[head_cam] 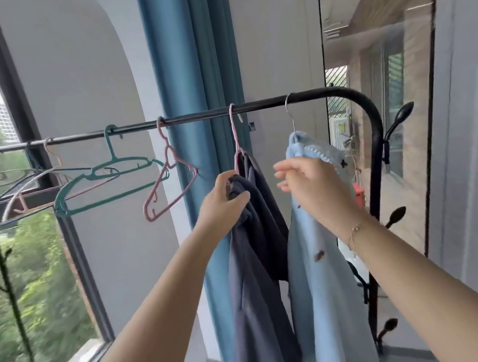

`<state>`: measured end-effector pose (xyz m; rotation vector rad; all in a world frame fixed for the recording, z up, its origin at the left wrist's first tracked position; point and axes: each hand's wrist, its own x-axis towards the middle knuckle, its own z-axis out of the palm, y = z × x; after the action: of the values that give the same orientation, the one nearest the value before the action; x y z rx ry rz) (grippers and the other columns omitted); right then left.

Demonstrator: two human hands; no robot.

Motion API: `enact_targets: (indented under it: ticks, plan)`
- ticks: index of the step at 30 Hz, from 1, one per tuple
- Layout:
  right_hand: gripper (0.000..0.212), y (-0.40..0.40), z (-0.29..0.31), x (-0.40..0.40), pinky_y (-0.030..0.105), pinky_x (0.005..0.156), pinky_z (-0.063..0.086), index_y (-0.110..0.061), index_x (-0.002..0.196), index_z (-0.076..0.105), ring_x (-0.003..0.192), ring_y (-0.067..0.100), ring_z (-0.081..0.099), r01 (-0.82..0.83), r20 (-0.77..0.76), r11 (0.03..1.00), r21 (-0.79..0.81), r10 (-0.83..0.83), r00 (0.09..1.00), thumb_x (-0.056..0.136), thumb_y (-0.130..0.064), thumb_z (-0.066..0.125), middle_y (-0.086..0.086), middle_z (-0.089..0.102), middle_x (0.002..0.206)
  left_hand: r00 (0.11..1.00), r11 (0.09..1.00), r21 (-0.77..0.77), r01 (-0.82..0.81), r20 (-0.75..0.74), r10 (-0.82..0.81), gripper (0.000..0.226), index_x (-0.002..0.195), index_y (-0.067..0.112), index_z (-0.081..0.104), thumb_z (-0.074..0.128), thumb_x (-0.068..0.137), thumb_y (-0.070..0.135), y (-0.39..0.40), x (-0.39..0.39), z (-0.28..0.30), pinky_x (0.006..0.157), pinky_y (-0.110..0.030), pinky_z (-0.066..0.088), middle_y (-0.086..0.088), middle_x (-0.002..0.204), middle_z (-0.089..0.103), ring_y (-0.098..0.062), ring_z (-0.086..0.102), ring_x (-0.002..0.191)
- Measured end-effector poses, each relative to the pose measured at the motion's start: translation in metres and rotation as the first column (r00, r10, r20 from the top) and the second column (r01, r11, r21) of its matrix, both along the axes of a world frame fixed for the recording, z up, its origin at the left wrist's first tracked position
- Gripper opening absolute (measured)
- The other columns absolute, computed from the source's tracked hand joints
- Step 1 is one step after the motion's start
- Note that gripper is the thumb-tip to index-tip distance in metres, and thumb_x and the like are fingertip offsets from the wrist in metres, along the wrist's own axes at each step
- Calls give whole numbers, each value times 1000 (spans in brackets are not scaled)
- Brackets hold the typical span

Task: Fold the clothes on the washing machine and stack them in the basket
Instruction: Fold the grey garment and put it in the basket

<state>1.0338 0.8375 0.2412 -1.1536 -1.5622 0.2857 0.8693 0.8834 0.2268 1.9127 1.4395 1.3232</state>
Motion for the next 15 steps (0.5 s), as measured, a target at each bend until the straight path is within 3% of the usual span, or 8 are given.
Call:
enact_targets:
  ticks: [2, 5, 7, 9, 12, 15]
  plan:
    - [33, 20, 10, -9, 37, 87, 53, -8, 111, 67, 91, 24, 67, 52, 96, 998, -37, -48, 994, 94, -11, 39, 7, 71, 102, 999, 1000, 29, -10, 46, 9, 32, 116, 30, 48, 59, 88, 21, 2, -3, -6, 63, -20, 46, 14, 88, 56, -7, 57, 76]
    - [30, 55, 24, -28, 45, 74, 54, 4, 78, 59, 73, 37, 63, 70, 186, 994, -90, -52, 981, 91, -17, 42, 17, 61, 71, 995, 995, 46, -85, 53, 83, 20, 103, 21, 52, 61, 85, 25, 2, -10, -18, 72, -30, 48, 10, 88, 61, -17, 61, 86]
    - [40, 77, 30, -44, 37, 64, 50, -6, 62, 45, 61, 31, 55, 73, 250, 971, -227, -14, 968, 93, -30, 44, 10, 51, 62, 989, 986, 71, -150, 20, 149, 16, 93, 18, 52, 60, 85, 29, -1, -12, -26, 69, -28, 46, 7, 84, 62, -17, 60, 84]
    - [40, 90, 30, -58, 30, 57, 46, -11, 67, 51, 58, 23, 51, 59, 308, 932, -357, 58, 950, 94, -41, 45, 6, 56, 66, 975, 961, 173, -214, -19, 220, 19, 84, 16, 49, 62, 85, 30, -8, -12, -36, 64, -26, 43, 6, 78, 60, -16, 56, 76]
    - [32, 99, 29, -79, 17, 40, 31, -9, 74, 59, 41, 15, 40, -87, 181, 873, -480, 196, 964, 95, -22, 40, 3, 51, 58, 959, 900, 345, -268, 8, 283, 27, 75, 14, 45, 68, 84, 26, -19, -19, -50, 60, -21, 38, 6, 73, 53, -13, 49, 68]
    - [29, 104, 27, -94, 10, 33, 19, -10, 71, 49, 33, 11, 30, -257, -89, 816, -517, 247, 965, 95, -9, 33, 3, 40, 56, 962, 859, 438, -267, 61, 268, 33, 70, 17, 40, 71, 84, 19, -24, -33, -63, 59, -15, 34, 6, 73, 46, -9, 45, 68]
